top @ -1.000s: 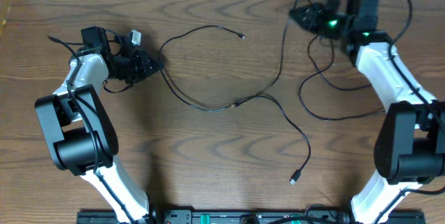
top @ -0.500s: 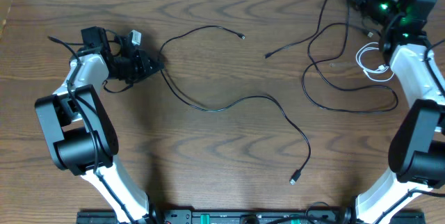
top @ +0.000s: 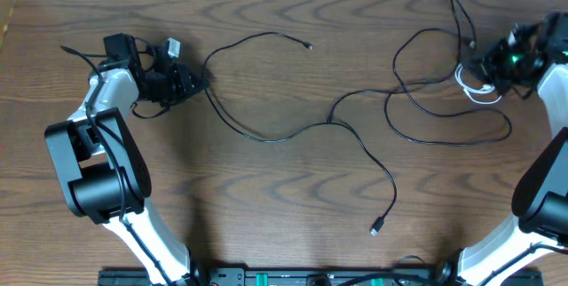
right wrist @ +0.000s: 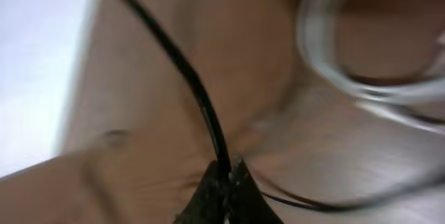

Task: Untangle cables

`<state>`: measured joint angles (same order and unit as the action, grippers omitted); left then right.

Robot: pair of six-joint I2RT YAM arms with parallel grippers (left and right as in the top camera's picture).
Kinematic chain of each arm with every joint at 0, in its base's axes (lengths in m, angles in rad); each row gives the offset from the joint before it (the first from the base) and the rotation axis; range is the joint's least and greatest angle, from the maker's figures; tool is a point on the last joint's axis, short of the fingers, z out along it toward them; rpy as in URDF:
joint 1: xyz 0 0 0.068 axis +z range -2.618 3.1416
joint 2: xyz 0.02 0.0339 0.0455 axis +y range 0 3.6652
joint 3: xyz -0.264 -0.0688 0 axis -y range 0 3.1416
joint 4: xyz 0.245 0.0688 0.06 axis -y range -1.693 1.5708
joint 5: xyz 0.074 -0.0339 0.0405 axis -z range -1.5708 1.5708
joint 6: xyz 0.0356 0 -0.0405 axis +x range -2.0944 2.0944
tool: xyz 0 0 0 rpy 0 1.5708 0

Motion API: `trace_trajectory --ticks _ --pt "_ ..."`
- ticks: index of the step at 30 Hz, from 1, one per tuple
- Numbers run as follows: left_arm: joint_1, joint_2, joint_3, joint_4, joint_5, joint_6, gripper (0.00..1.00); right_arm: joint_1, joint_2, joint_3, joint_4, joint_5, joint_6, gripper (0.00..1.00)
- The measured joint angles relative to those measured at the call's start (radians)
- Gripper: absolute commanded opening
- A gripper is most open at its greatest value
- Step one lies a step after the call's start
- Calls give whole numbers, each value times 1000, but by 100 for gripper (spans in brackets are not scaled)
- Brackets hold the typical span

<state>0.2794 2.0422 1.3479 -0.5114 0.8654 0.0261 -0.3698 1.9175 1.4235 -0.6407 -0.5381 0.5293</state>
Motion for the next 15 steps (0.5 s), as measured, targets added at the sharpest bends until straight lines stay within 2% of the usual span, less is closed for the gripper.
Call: trace_trajectory --ticks 5,7,8,9,11,14,15 --pt "0 0 0 0 0 0 9 -1 0 -21 -96 335 -63 1" --pt "0 0 0 0 0 0 9 -2 0 -32 -99 398 -68 1" --pt "0 0 0 0 0 0 9 -2 0 -42 -99 443 -71 10" --pt "0 0 0 0 0 0 9 -2 0 -52 -100 493 -74 35" --pt "0 0 0 0 0 0 9 -2 0 -58 -100 531 -76 69" --pt "0 0 0 0 0 0 10 -2 0 -62 -108 564 -78 99" --pt "0 0 0 0 0 0 9 -2 0 -63 -117 573 -79 99"
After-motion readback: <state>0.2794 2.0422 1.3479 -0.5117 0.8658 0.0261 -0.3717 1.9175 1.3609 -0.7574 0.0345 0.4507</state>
